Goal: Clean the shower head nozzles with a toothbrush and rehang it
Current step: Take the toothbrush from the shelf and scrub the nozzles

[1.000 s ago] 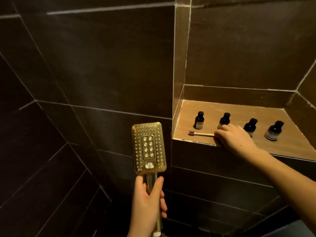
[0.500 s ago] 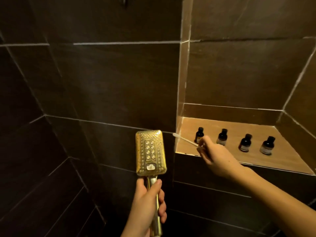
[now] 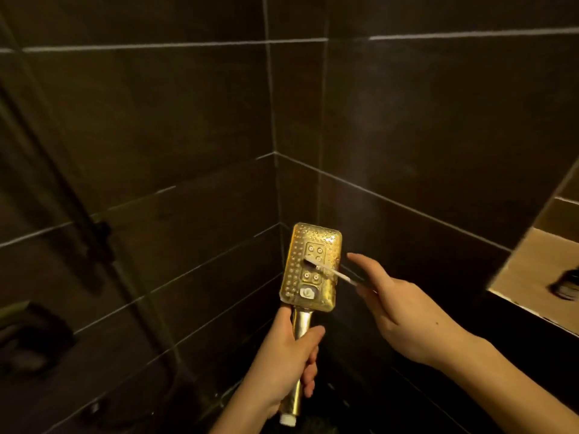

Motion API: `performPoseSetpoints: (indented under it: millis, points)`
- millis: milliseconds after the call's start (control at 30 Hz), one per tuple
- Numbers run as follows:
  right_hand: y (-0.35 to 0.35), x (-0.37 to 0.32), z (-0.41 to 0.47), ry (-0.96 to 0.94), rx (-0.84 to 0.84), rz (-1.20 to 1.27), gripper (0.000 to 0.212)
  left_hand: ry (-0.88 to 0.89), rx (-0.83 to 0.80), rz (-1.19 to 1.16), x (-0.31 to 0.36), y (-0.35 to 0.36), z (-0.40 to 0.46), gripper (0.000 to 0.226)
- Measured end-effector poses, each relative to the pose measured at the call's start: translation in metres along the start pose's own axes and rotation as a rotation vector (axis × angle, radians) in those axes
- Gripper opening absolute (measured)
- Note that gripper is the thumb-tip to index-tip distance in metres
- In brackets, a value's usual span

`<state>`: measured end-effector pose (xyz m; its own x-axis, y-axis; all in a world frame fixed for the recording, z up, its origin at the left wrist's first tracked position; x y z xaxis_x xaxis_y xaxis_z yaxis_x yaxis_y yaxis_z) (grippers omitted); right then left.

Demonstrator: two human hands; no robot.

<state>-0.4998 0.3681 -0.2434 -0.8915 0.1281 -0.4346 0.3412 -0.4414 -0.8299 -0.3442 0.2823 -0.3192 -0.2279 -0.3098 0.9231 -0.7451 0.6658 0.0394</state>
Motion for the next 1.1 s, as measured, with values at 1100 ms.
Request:
performPoseSetpoints:
  millis: [1100]
  points:
    - [0.042, -0.05, 0.022, -0.468, -0.017, -0.232, 0.043, 0.084, 0.134, 0.075, -0.007, -0.053, -0.036, 0.021]
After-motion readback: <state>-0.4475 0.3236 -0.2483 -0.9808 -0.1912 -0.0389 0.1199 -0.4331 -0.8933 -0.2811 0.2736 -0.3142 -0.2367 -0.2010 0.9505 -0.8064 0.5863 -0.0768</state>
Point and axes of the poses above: each hand's wrist, its own z-axis towards the middle knuckle, its own y-axis out of the palm, x = y × z, the point moved 5 cm from there along z, towards the middle knuckle, and after that the axes turned 8 degrees about x, right-handed, at the moved point
